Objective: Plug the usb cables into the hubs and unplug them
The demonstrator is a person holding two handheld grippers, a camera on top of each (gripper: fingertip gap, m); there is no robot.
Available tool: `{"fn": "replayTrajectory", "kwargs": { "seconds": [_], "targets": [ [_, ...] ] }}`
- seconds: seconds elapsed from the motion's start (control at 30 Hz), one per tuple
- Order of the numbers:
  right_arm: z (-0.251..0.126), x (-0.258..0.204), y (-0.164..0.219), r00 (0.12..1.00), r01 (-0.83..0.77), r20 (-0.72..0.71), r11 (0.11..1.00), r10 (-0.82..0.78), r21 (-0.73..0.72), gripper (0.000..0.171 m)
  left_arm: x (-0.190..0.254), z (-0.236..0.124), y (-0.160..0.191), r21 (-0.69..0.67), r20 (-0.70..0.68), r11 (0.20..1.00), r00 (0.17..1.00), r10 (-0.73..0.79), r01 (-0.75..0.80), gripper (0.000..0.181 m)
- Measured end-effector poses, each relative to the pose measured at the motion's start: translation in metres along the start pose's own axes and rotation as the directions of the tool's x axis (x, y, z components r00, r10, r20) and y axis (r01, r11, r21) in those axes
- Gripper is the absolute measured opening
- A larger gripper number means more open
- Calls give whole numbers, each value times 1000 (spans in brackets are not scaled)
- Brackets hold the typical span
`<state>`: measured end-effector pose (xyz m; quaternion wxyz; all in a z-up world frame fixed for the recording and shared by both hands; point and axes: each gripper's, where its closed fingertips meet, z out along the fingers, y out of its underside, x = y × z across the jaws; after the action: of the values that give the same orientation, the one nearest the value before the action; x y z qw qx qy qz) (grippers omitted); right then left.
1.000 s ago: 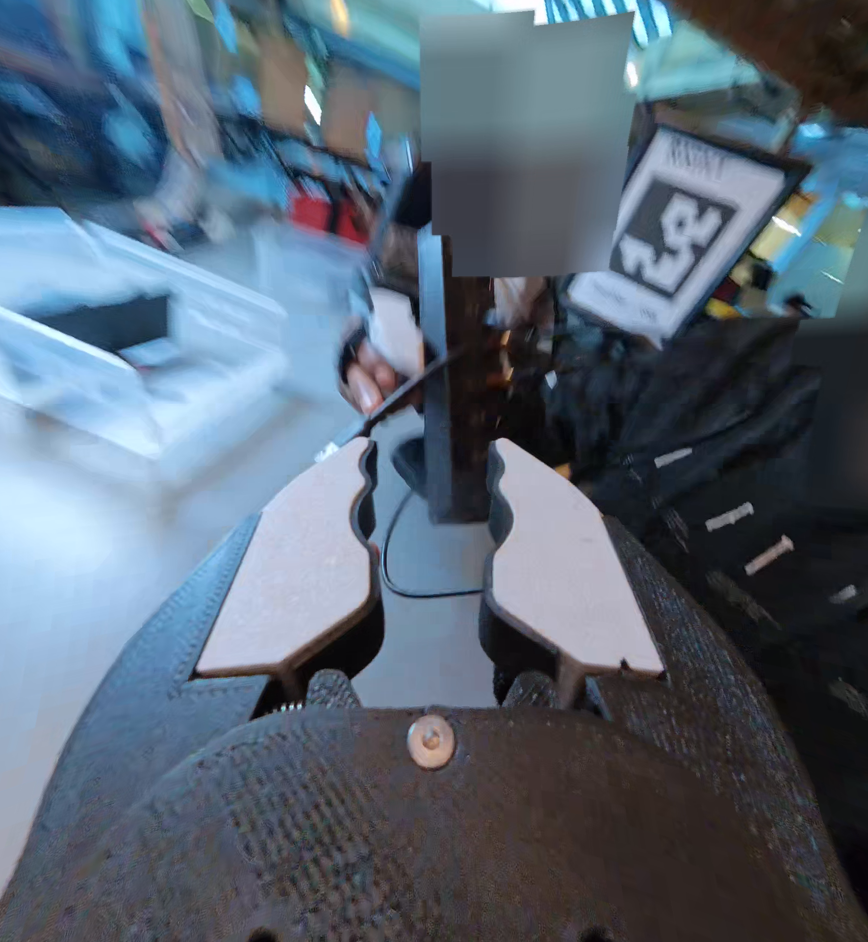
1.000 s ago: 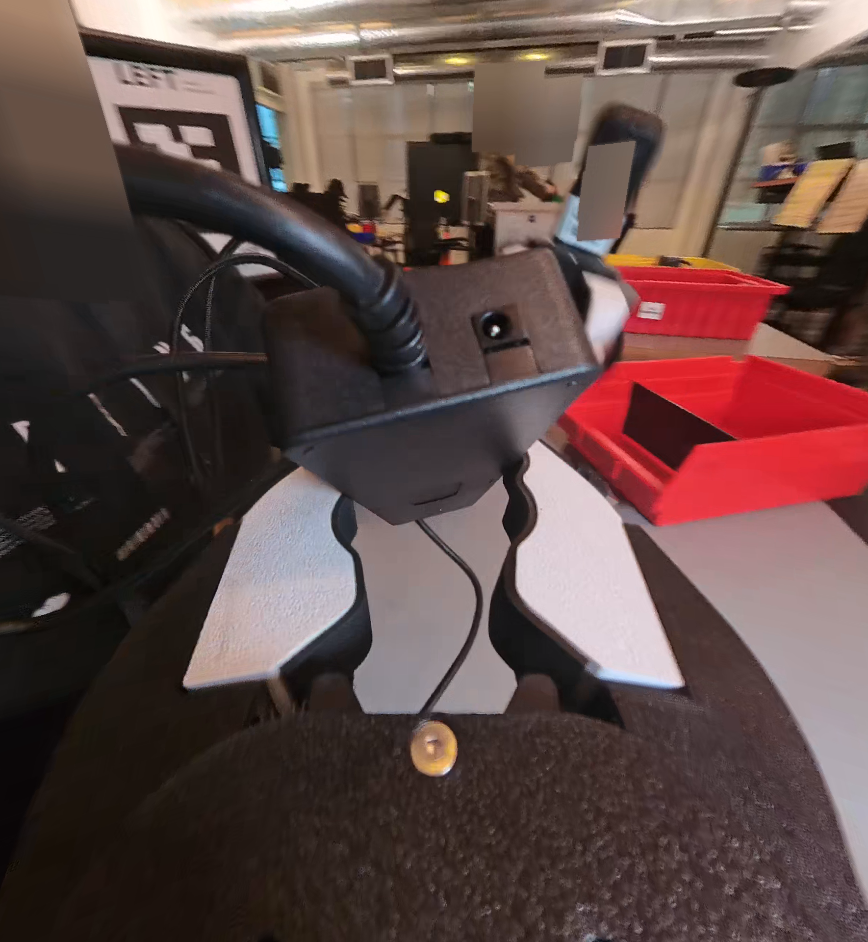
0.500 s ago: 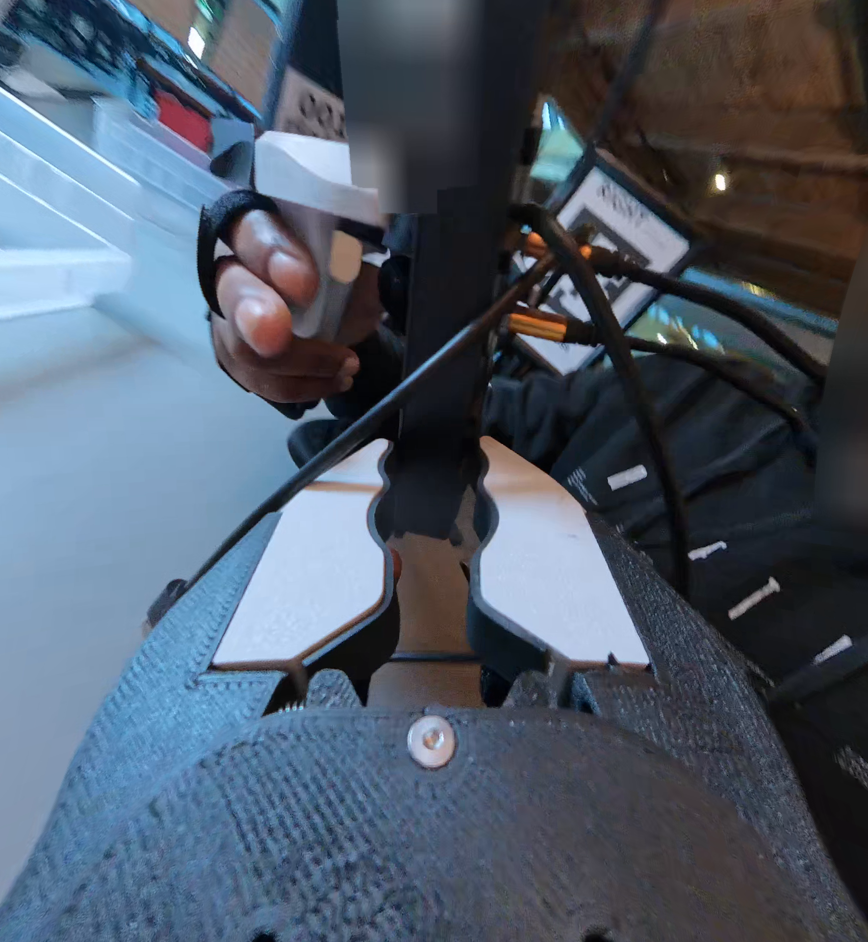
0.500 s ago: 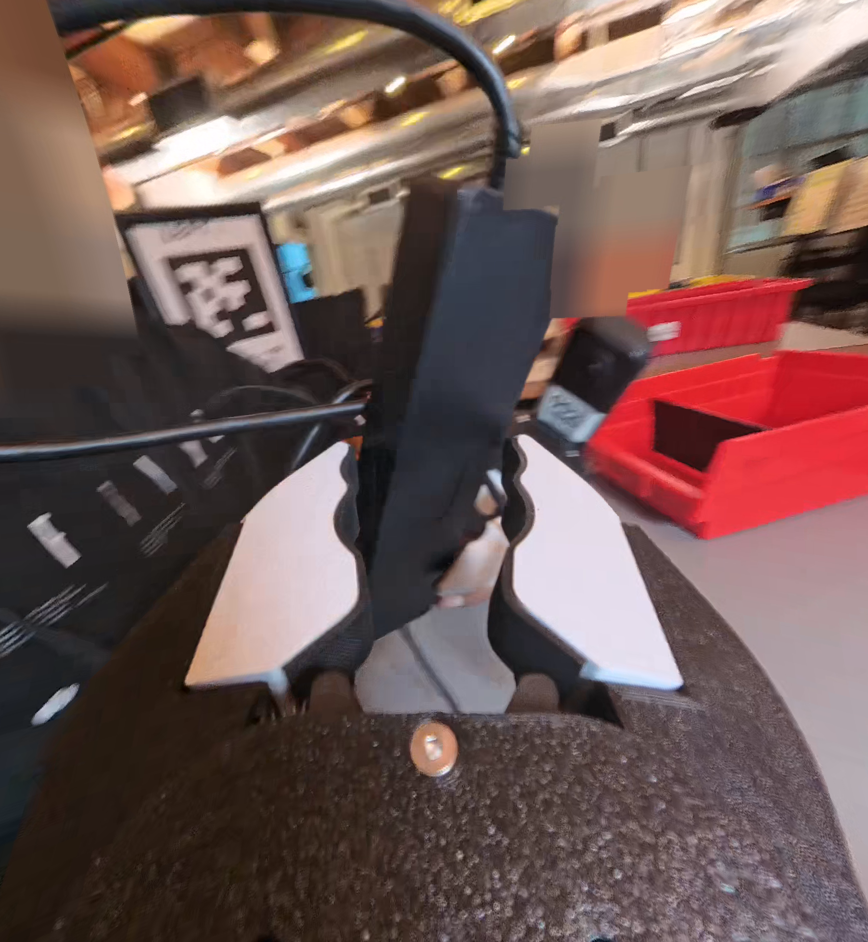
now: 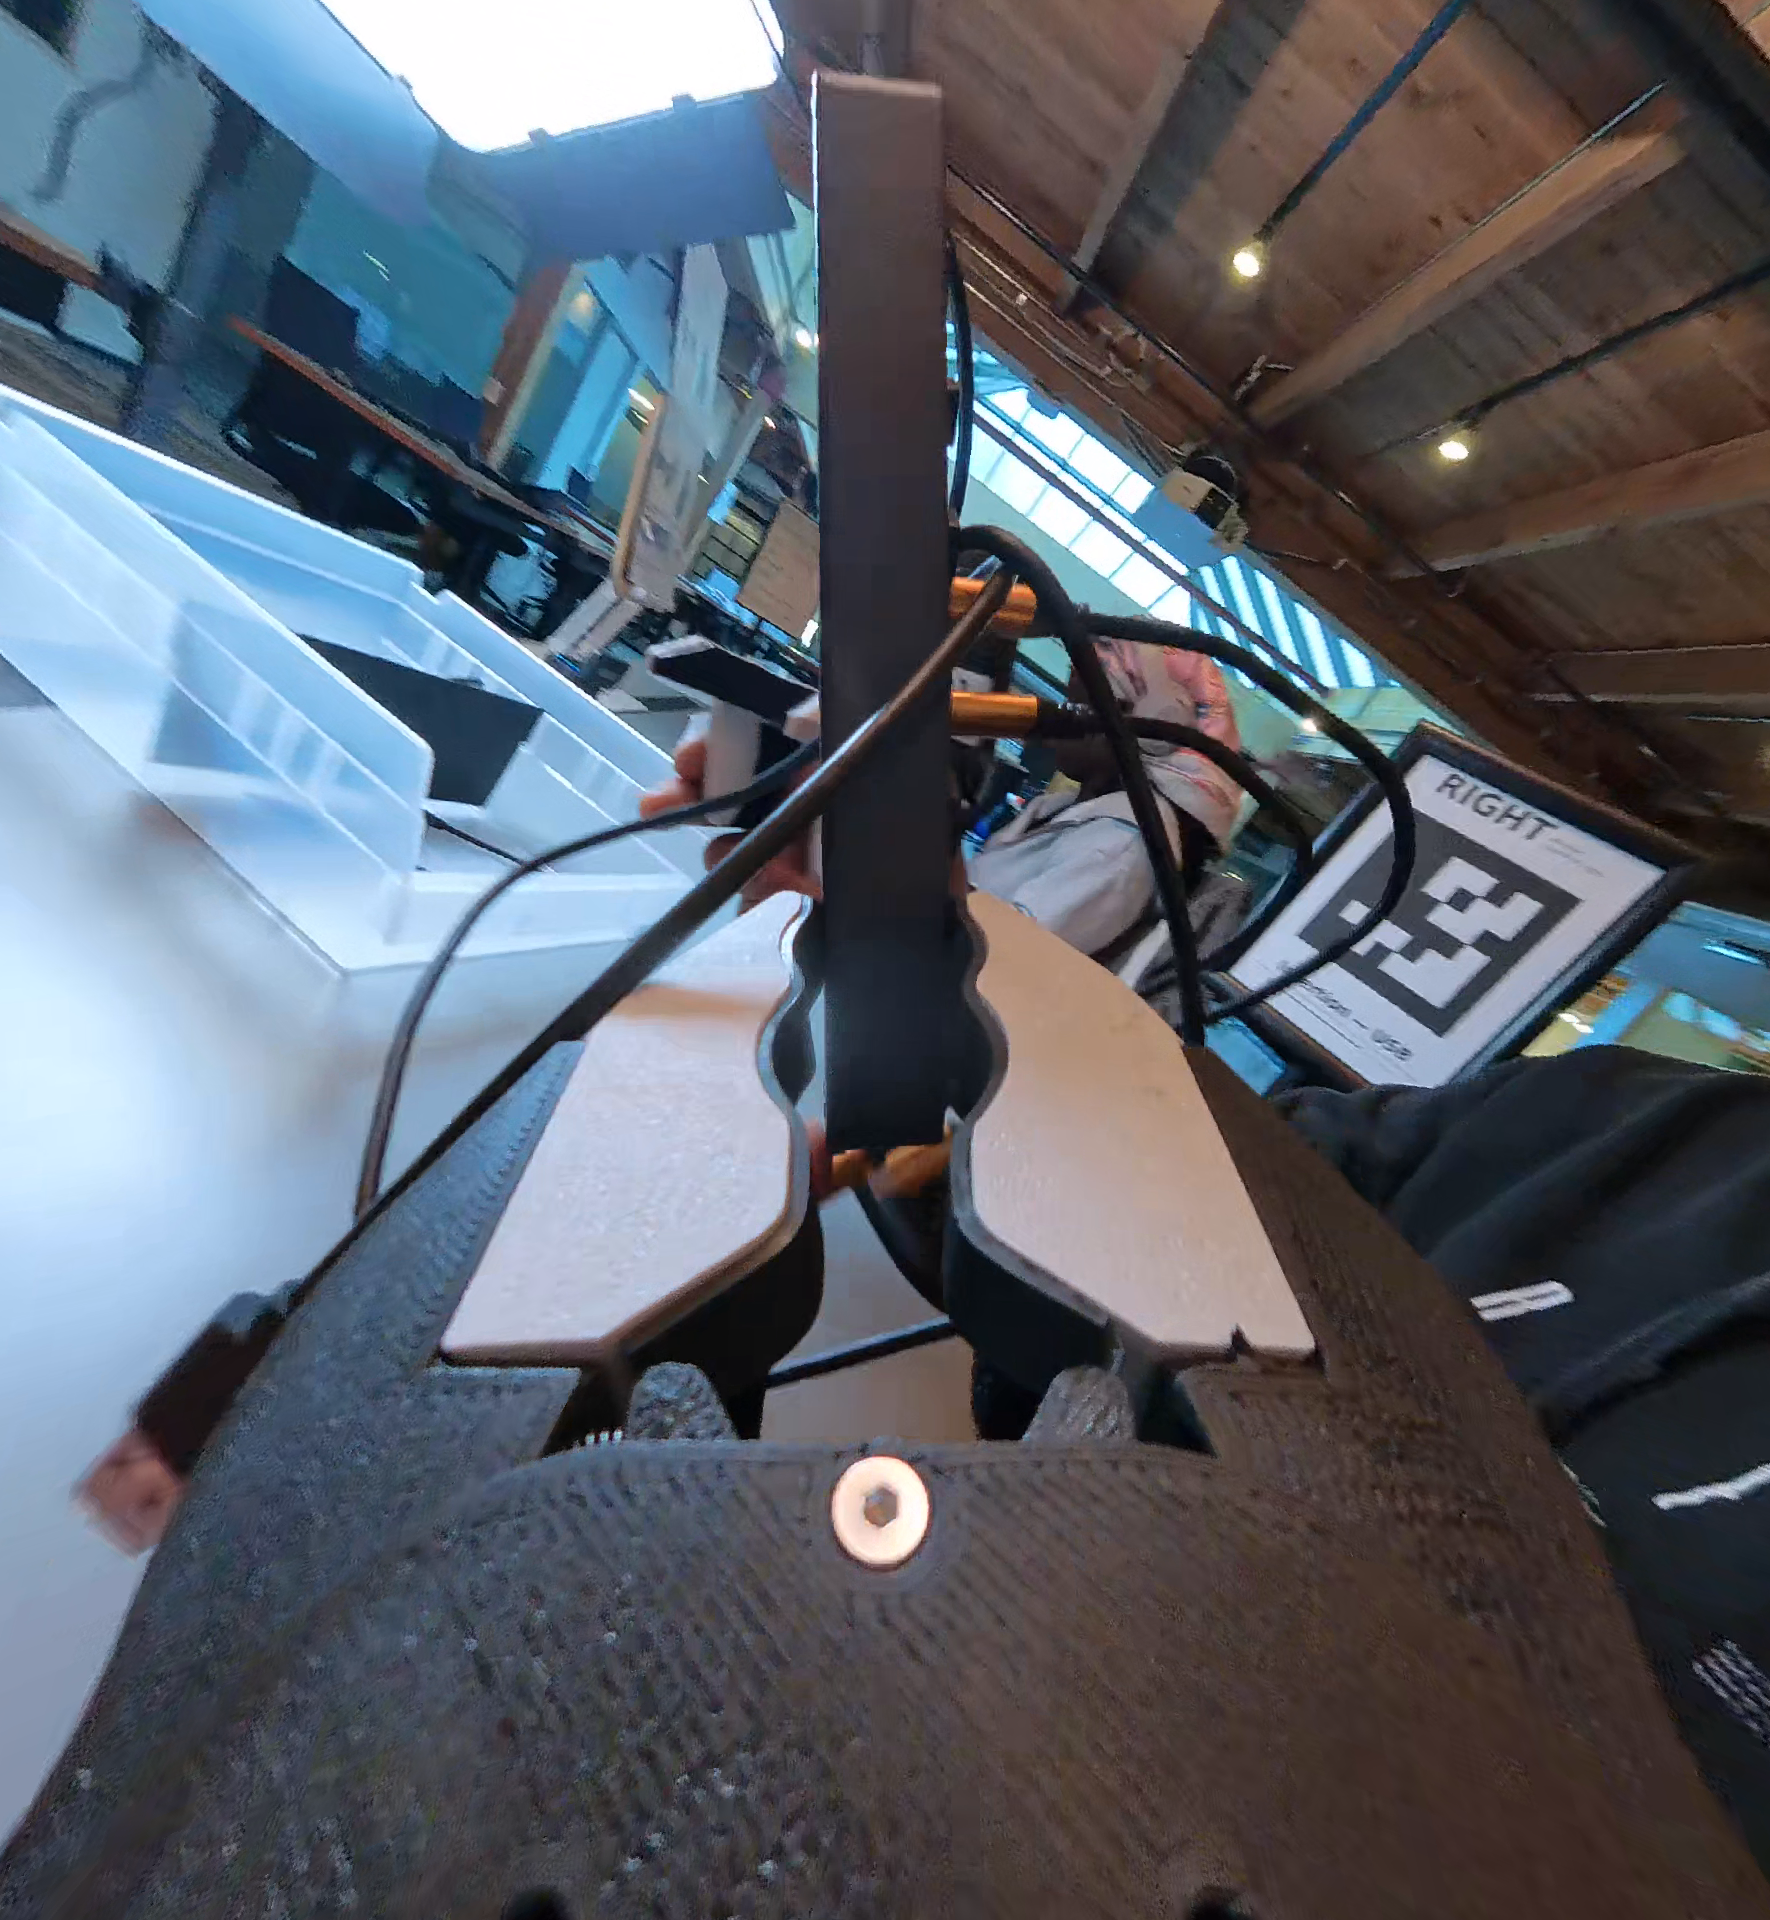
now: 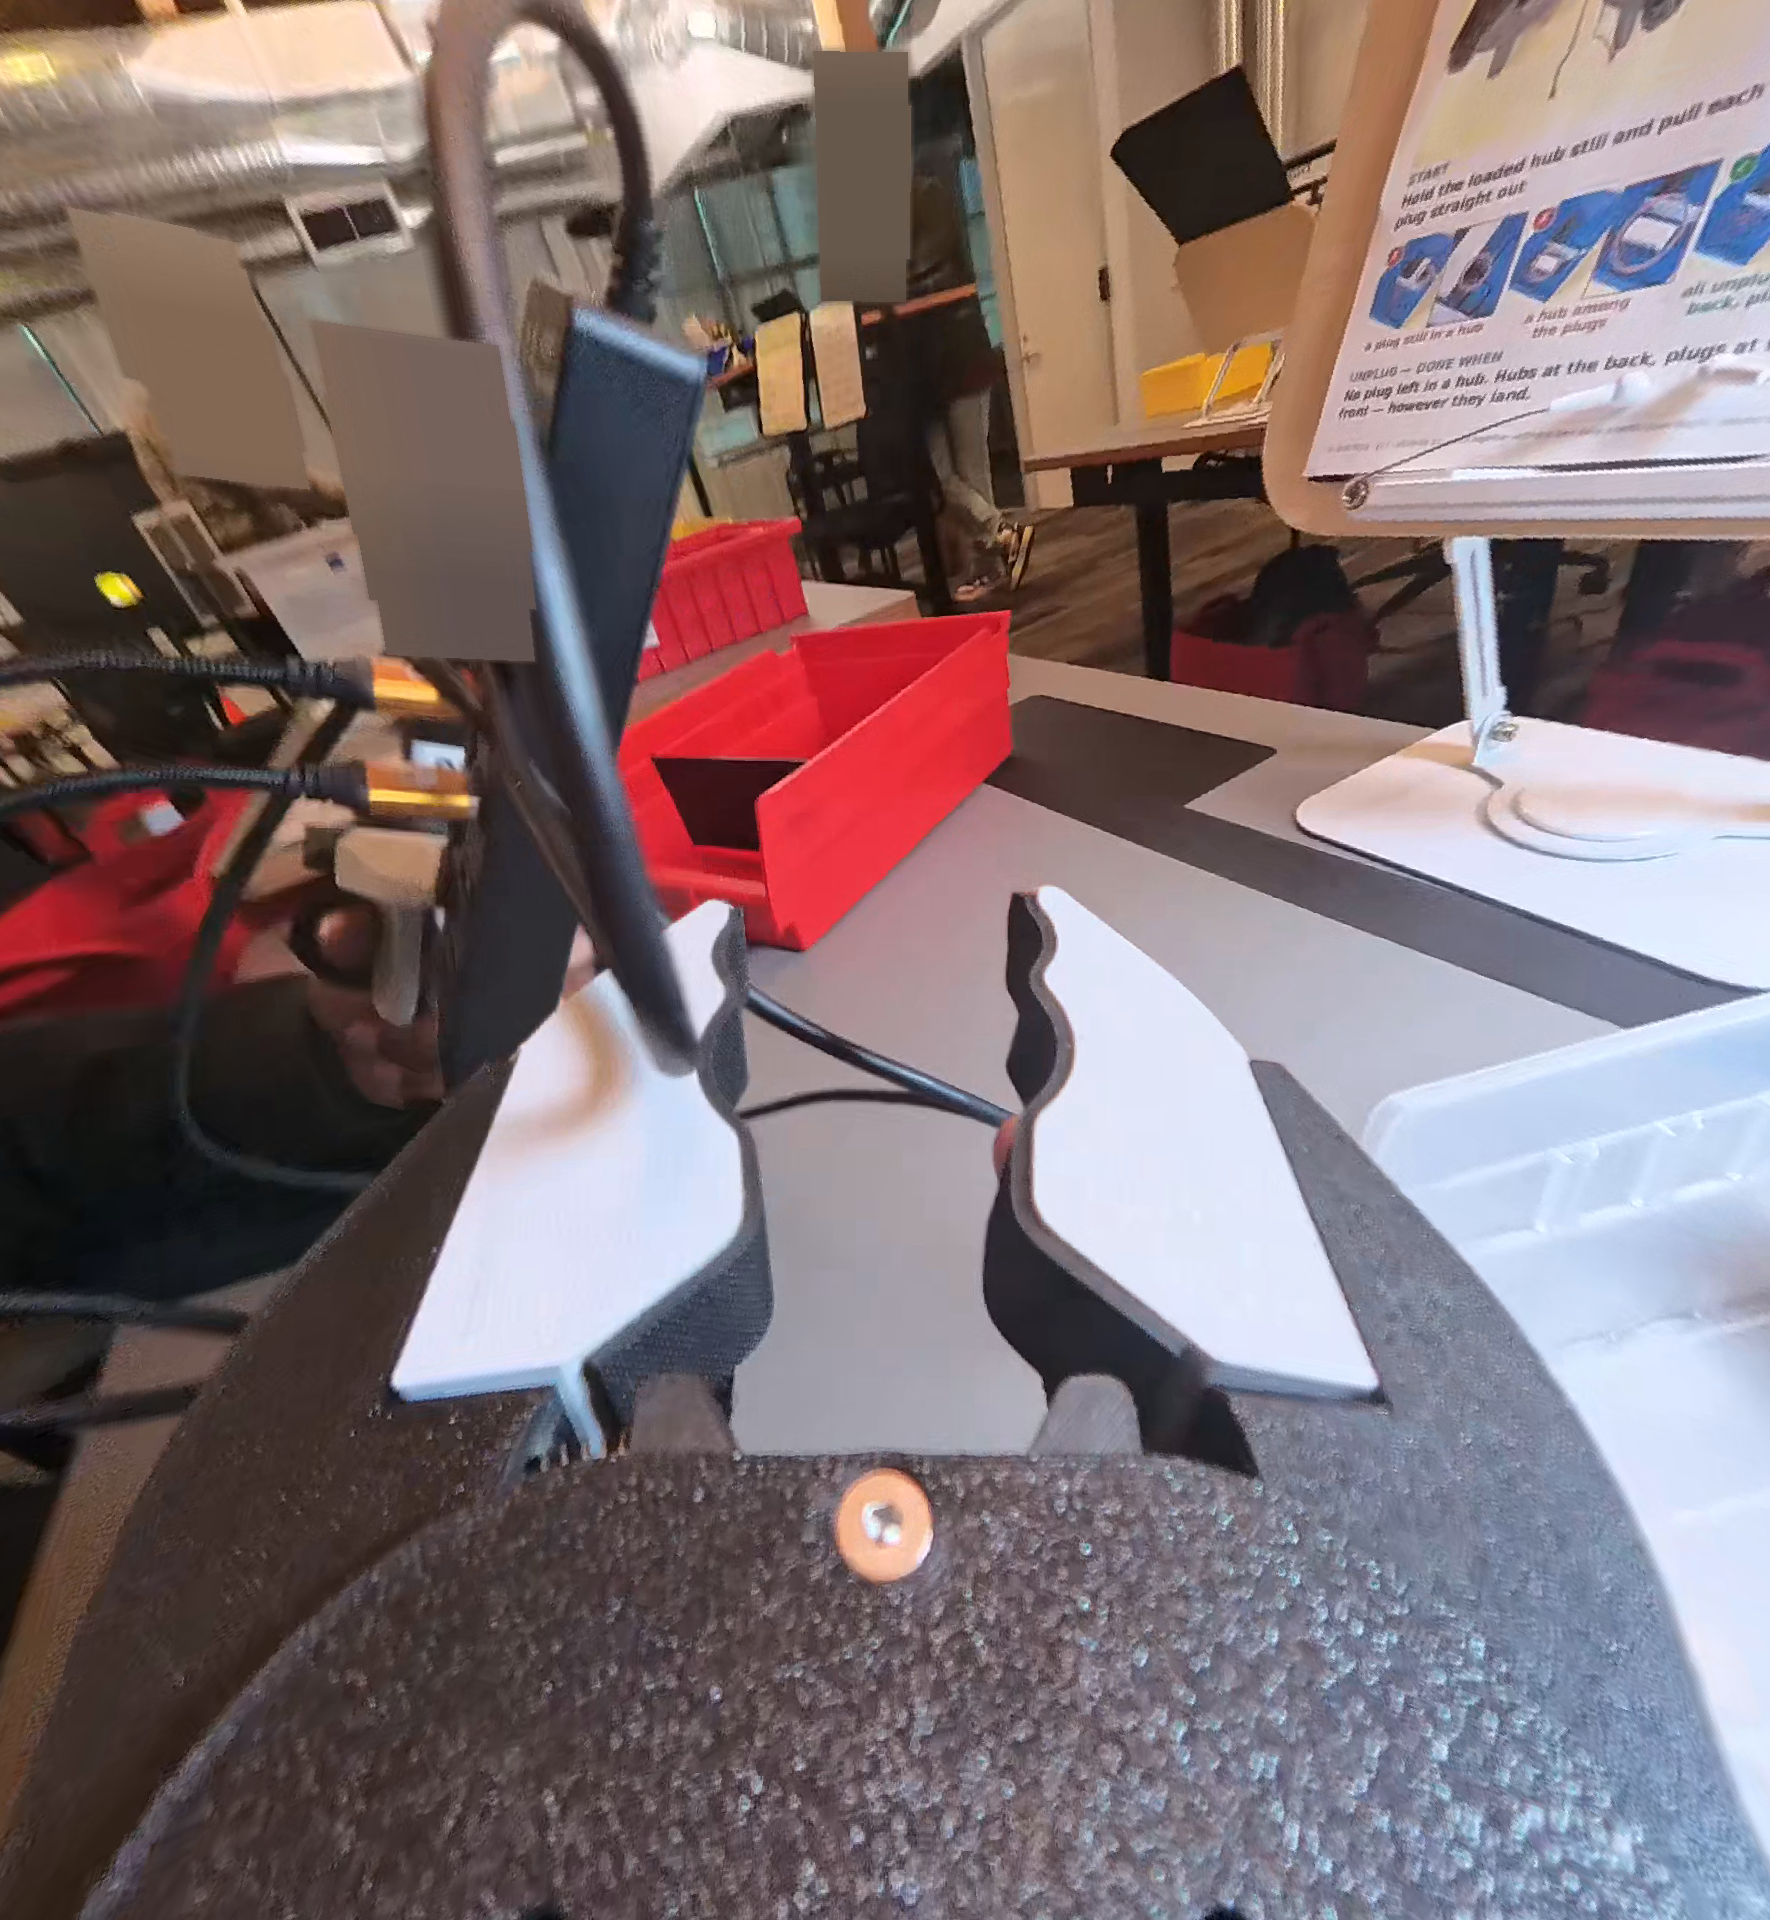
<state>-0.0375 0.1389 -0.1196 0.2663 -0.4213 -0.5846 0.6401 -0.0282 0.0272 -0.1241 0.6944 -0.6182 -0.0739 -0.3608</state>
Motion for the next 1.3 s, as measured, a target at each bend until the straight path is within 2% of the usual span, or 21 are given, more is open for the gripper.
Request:
{"fn": "replayTrajectory", "kwargs": {
  "seconds": [0.1,0.2,0.27,0.37,0.5,0.53,0.63,0.73,0.77,0.87,0.9,0.97,1.07,1.13,1.17,1.23,1.3],
  "targets": [
    [0,-7,1,996,82,-24,996,-83,-41,46,-9,-7,-9,34,74,998,996,55,-57,23],
    [10,-24,17,987,156,-3,977,-159,-143,46,-17,-14,-16,62,139,992,985,105,-114,24],
    [21,-41,31,987,158,46,969,-152,-192,45,-20,-16,-19,64,195,983,968,158,-173,23],
    [35,-62,36,989,134,87,977,-120,-166,46,-21,-14,-16,15,273,953,918,287,-303,23],
    [51,-76,35,996,-8,91,997,15,-80,59,-10,2,3,-119,313,842,785,534,-526,24],
    [53,-79,33,994,-47,93,997,52,-54,66,-12,3,2,-134,363,806,728,582,-577,23],
    [54,-79,27,987,-145,77,989,145,1,67,-13,9,10,-251,418,679,556,719,-689,24],
    [51,-76,24,992,-118,55,992,116,38,55,-8,12,15,-327,403,540,403,822,-775,25],
    [50,-77,24,992,-107,67,994,105,31,54,-7,13,17,-346,381,513,381,842,-786,26],
    [47,-73,25,996,-17,88,1000,18,-14,53,-9,15,27,-397,287,569,492,822,-720,27],
    [44,-69,26,996,23,92,999,-21,-26,53,-10,14,34,-441,228,591,553,802,-676,30],
    [36,-59,25,990,93,114,995,-87,-47,53,2,2,52,-525,43,633,725,687,-569,36],
    [22,-53,27,968,198,174,976,-180,-93,53,21,-24,28,-435,-19,755,843,537,-491,34],
    [21,-66,36,936,295,239,947,-259,-125,53,17,-35,2,-330,47,827,867,496,-455,36],
    [24,-80,43,916,326,289,935,-277,-137,53,15,-36,-4,-294,66,837,864,499,-461,40],
    [34,-111,60,880,363,380,919,-283,-156,53,22,-26,8,-300,6,821,860,511,-486,54],
    [43,-137,78,842,404,455,897,-290,-176,54,35,-11,35,-343,-97,782,847,522,-521,62]
  ]
}}
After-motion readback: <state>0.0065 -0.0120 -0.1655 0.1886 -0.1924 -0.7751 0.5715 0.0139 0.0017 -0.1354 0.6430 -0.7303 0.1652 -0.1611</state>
